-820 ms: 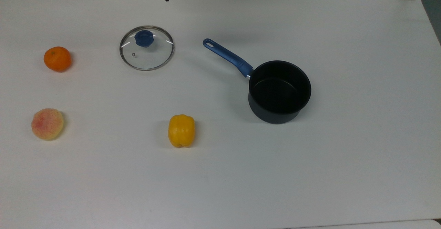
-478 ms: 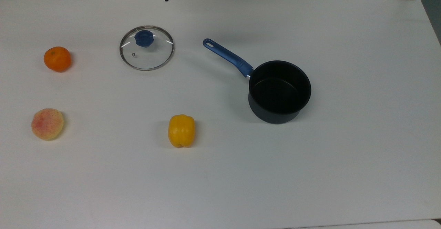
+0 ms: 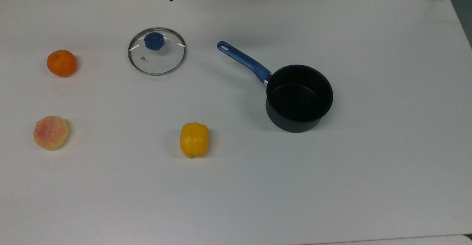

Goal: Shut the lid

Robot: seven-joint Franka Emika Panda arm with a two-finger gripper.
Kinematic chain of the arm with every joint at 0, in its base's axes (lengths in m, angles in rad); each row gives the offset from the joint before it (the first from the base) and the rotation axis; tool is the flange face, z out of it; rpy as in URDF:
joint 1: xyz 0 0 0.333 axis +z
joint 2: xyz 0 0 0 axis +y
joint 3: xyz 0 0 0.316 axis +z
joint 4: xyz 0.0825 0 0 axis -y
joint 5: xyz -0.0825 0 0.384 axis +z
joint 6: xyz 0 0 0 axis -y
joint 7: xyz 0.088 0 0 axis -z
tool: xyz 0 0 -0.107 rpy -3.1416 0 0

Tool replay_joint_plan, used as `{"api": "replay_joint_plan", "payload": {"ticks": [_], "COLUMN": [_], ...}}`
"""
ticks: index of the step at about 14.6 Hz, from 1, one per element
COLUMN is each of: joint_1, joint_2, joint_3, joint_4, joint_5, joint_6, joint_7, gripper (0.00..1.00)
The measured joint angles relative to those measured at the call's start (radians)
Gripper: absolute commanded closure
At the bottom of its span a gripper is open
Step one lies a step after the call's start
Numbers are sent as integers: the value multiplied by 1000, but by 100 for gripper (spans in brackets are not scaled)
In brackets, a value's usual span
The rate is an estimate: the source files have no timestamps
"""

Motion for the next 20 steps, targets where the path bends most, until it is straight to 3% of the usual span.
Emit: {"api": "replay_joint_plan", "payload": {"ticks": [4, 7, 9, 13, 20], "joint_1": [-2, -3, -10, -48, -66], "joint_2": [1, 15, 28, 56, 61], "joint_3": [0, 0, -1, -23, -58], "joint_4": [-32, -104, -153, -227, -428], "joint_5": [-12, -121, -146, -151, -179], "joint_6": [0, 16, 60, 109, 361], "joint_7": [-1, -32, -54, -125, -157], "gripper": [0, 0, 0, 0, 0]}}
